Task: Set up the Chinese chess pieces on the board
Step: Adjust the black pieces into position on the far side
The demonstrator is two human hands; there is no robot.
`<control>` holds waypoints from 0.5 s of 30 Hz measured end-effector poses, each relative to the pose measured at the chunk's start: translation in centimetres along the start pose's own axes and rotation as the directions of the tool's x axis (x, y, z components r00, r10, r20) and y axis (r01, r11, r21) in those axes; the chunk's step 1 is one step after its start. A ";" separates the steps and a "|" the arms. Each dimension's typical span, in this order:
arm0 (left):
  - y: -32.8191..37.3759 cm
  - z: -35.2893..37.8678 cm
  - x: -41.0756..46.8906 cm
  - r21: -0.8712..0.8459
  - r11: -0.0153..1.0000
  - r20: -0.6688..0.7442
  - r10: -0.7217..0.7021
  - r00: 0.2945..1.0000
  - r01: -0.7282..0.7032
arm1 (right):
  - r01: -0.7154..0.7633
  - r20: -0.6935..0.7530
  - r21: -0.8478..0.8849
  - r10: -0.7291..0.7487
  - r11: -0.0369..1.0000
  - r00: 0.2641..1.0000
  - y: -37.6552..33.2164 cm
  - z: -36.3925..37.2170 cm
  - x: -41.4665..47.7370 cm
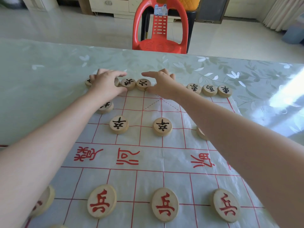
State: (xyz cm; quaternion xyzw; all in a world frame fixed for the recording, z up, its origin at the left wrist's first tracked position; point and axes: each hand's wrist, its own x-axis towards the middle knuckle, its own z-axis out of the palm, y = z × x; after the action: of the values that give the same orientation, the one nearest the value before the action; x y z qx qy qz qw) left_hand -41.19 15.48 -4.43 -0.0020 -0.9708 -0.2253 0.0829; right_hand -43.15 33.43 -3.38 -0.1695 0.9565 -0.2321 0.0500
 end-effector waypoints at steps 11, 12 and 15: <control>0.2 0.3 0.0 -0.060 0.995 0.009 -0.080 0.997 0.081 | -0.021 -0.091 -0.193 0.004 0.981 0.996 -0.2 1.6 1.6; 0.0 0.4 0.1 -0.048 0.996 0.010 -0.069 0.998 0.070 | -0.001 -0.089 -0.167 -0.014 0.986 0.996 -0.3 1.4 1.4; -0.6 0.8 0.5 0.003 1.000 0.001 -0.016 1.000 0.016 | 0.049 -0.047 -0.137 -0.055 0.989 0.997 0.0 0.8 1.3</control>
State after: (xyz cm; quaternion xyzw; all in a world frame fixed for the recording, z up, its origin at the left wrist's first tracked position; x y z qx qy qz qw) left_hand -41.86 15.30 -5.31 0.0055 -0.9712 -0.2243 0.0805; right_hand -44.26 32.60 -4.15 -0.1915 0.9663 -0.1719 0.0082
